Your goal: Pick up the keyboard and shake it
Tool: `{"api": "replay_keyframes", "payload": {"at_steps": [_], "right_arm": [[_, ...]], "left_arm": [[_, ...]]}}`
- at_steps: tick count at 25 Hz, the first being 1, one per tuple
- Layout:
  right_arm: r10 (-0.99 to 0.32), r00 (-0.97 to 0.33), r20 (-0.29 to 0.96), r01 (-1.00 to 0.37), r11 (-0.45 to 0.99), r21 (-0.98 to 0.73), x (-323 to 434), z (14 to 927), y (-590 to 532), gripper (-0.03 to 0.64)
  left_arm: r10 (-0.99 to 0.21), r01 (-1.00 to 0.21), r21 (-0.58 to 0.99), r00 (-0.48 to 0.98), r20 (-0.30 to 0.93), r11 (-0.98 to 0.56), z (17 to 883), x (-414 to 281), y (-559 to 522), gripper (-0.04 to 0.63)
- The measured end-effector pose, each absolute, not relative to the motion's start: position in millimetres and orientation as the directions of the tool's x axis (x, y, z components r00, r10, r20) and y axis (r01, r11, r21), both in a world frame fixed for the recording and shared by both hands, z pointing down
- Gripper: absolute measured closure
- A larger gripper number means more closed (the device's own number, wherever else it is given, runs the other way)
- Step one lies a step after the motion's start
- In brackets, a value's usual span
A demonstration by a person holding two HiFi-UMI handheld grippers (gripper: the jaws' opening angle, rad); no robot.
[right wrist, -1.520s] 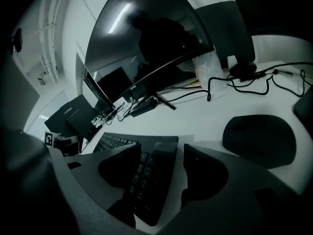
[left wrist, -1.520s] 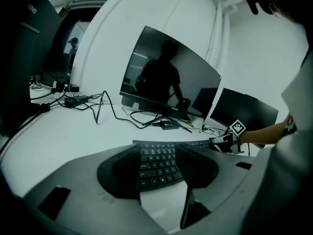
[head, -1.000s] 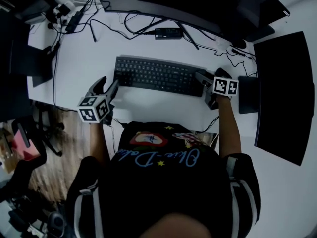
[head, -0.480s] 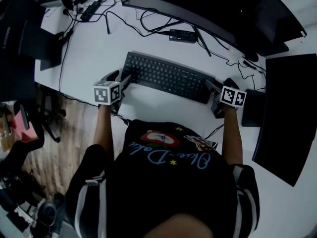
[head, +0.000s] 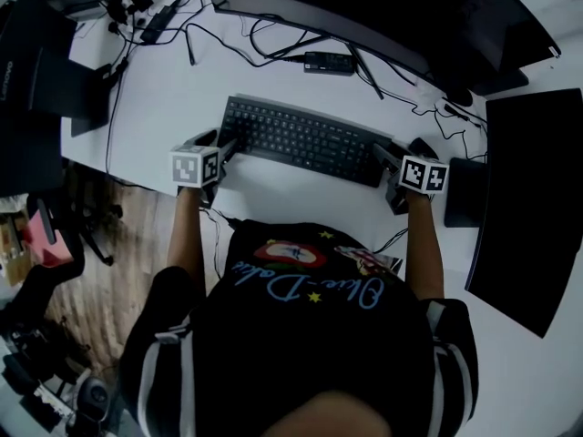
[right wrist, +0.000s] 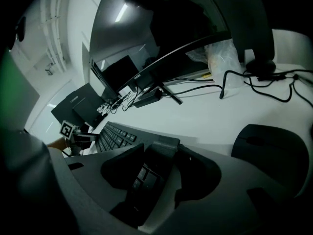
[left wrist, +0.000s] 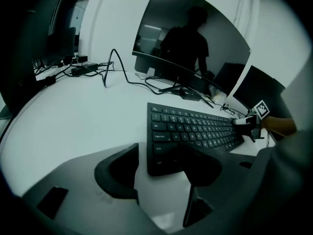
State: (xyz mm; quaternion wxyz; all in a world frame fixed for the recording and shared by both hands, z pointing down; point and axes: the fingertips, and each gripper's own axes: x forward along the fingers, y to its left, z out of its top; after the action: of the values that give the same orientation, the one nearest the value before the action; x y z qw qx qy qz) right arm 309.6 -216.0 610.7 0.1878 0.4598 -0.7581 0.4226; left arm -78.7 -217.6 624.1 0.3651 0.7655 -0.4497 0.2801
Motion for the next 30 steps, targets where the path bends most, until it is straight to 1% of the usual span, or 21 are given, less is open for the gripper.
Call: {"api": "replay_keyframes", "payload": {"at_steps": [1, 2, 3, 13, 18, 25, 30], "right_arm": [[-0.542, -0.503, 0.673, -0.859, 0.23, -0.457, 309.4, 610.5, -216.2, 0.414], [-0.546, -0.501, 0.671, -0.861, 0.236, -0.45, 309.4, 610.0, -216.2, 0.414], [-0.55, -0.499, 0.669, -0.862, 0.239, -0.446, 309.6, 609.5, -215.9, 0.414], [-0.602, -0.481, 0.637, -0.871, 0.248, -0.423, 312.4, 606.9, -210.7, 0.414], [-0.63, -0.472, 0.617, -0.878, 0.275, -0.391, 311.5, 598.2, -209.0, 0.416], [-0.712, -0.446, 0.543, -0.894, 0.323, -0.311, 310.8, 572.5, -211.1, 0.42], [-0.753, -0.434, 0.494, -0.9, 0.339, -0.274, 310.4, 556.8, -211.6, 0.423]], "left_arm": [[-0.478, -0.887, 0.318, 0.451, 0.753, -0.335, 623.5, -77.0, -217.4, 0.35], [-0.473, -0.879, 0.333, 0.467, 0.747, -0.341, 622.9, -74.8, -216.8, 0.383], [-0.471, -0.873, 0.347, 0.479, 0.741, -0.342, 622.4, -73.1, -216.3, 0.4], [-0.497, -0.879, 0.344, 0.471, 0.729, -0.329, 621.6, -73.0, -215.9, 0.4], [-0.511, -0.886, 0.332, 0.459, 0.726, -0.324, 619.3, -73.0, -213.0, 0.403], [-0.564, -0.897, 0.323, 0.442, 0.698, -0.303, 609.1, -72.6, -208.8, 0.407], [-0.594, -0.898, 0.302, 0.438, 0.675, -0.32, 599.0, -71.9, -213.5, 0.407]]}}
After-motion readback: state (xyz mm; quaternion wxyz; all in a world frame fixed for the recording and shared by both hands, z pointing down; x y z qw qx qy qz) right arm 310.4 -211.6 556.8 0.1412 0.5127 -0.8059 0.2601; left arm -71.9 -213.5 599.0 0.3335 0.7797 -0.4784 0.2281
